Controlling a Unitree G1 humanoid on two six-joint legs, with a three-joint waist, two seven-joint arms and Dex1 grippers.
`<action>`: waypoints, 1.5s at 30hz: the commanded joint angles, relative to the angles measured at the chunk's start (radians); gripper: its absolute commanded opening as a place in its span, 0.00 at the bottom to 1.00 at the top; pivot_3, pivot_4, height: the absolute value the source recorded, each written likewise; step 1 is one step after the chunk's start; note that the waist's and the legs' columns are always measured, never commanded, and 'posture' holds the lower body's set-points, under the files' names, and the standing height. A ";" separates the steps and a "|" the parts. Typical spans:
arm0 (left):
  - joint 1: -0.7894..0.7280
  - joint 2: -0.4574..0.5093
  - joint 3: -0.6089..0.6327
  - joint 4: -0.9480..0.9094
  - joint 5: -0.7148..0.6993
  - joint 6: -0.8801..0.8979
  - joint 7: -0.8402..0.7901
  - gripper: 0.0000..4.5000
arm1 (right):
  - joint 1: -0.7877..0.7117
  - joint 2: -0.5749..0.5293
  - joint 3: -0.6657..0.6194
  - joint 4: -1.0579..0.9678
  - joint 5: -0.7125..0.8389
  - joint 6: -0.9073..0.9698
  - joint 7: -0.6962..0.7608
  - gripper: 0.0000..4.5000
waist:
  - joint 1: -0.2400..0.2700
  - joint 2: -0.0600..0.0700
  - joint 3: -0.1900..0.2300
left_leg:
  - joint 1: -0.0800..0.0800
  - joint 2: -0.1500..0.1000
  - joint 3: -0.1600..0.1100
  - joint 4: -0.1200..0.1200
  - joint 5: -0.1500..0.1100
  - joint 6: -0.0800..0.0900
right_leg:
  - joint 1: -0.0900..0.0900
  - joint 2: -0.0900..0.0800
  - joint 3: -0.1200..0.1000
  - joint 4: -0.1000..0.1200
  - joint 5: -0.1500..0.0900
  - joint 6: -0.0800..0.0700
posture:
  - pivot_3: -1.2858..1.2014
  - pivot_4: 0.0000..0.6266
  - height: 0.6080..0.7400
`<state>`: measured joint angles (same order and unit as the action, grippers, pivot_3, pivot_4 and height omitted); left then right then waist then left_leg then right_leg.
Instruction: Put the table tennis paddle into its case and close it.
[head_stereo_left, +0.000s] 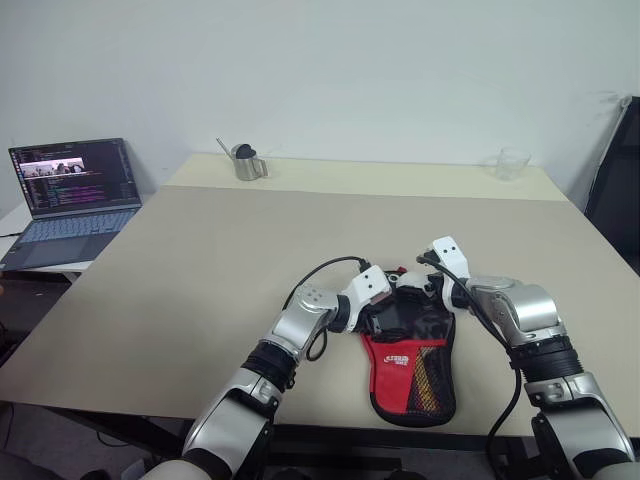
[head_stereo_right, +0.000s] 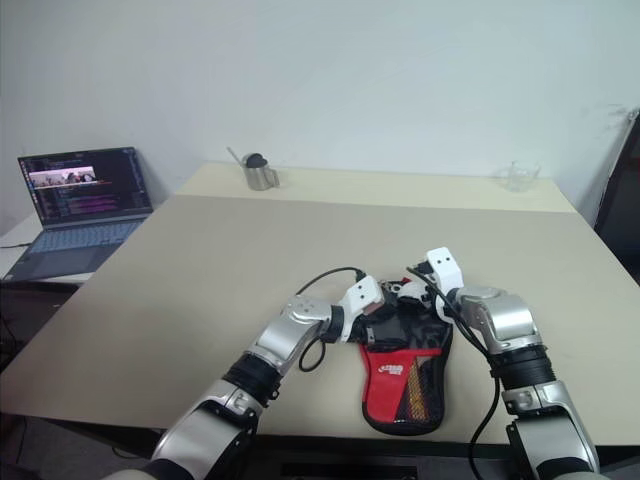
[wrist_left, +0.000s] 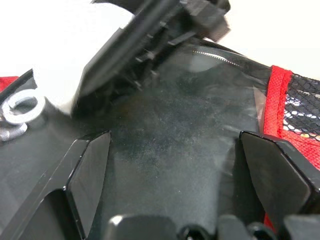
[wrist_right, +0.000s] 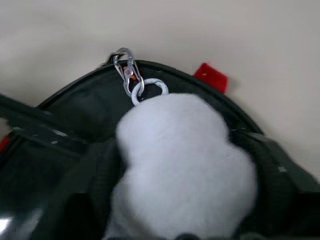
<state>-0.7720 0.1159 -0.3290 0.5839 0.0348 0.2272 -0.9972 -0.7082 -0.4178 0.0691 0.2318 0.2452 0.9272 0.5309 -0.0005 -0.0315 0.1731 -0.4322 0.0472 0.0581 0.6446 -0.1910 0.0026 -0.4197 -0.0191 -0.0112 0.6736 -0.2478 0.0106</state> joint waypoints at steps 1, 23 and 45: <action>0.042 -0.003 -0.063 0.035 0.036 0.041 -0.015 1.00 | -0.023 0.003 -0.022 0.010 -0.015 -0.033 -0.021 0.46 | 0.000 0.000 0.000 | 0.000 0.000 0.000 0.000 0.000 0.000 | 0.000 0.000 0.000 0.000 0.000 0.000 | 0.52 0.24 1.00; 0.052 -0.003 -0.069 0.019 0.040 0.055 -0.021 1.00 | -0.126 -0.017 -0.119 0.274 -0.084 -0.226 -0.194 0.12 | 0.003 0.000 0.000 | -0.001 0.000 0.000 -0.002 0.000 0.000 | 0.000 0.000 0.000 -0.004 0.000 0.001 | 0.52 0.24 1.00; 0.004 -0.018 -0.083 0.095 0.051 0.023 -0.031 1.00 | 0.243 -0.349 -0.171 -0.176 -0.024 -0.050 0.020 0.12 | 0.016 0.002 -0.002 | -0.001 -0.001 -0.001 -0.004 -0.002 0.002 | 0.005 -0.001 -0.001 -0.014 0.002 0.004 | 0.52 0.24 1.00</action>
<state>-0.7992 0.0994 -0.3538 0.6104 0.0424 0.2281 -1.0133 -0.4749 -0.7245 -0.0581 0.1314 0.2154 0.8592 0.5307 0.0158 -0.0291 0.1713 -0.4330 0.0463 0.0576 0.6409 -0.1928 0.0050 -0.4145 -0.0201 -0.0125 0.6597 -0.2461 0.0145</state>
